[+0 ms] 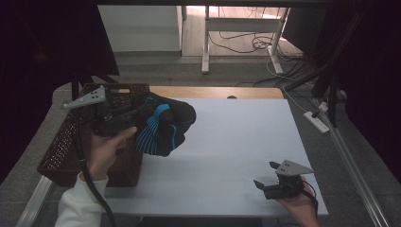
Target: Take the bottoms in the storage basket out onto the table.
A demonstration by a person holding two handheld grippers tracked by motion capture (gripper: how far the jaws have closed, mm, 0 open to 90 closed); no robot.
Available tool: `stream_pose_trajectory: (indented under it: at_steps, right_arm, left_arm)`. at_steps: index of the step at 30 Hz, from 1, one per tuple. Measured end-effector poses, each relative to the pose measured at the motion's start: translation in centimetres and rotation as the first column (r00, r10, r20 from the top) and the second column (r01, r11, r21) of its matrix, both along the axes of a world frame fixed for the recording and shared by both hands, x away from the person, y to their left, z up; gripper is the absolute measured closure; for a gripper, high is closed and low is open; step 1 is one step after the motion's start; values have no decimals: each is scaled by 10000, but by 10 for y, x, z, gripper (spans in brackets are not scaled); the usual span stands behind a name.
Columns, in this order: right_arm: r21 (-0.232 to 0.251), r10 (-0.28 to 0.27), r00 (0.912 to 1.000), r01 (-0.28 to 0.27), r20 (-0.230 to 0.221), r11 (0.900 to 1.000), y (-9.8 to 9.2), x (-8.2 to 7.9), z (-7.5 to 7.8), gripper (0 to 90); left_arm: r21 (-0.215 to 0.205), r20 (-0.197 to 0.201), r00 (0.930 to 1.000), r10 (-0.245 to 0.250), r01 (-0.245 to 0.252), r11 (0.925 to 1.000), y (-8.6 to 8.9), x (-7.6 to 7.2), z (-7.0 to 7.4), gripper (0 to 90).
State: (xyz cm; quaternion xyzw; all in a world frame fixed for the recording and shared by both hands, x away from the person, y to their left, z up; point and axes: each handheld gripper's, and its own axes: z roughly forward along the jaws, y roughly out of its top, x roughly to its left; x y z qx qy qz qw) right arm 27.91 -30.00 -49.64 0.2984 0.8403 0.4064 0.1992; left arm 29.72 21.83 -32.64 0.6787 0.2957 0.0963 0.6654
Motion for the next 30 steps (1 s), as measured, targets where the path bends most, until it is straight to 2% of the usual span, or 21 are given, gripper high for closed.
stream_pose_trajectory:
  at_steps: [11,30]
  right_arm:
    - [3,-70,10000,70,9,10000,0,0,-1,94]
    - [29,-54,10000,53,72,10000,-1,0,1,95]
  left_arm:
    - [3,4,9997,-252,252,9997,-13,4,1,785]
    - [414,-326,9981,-529,542,9977,-42,20,-10,784]
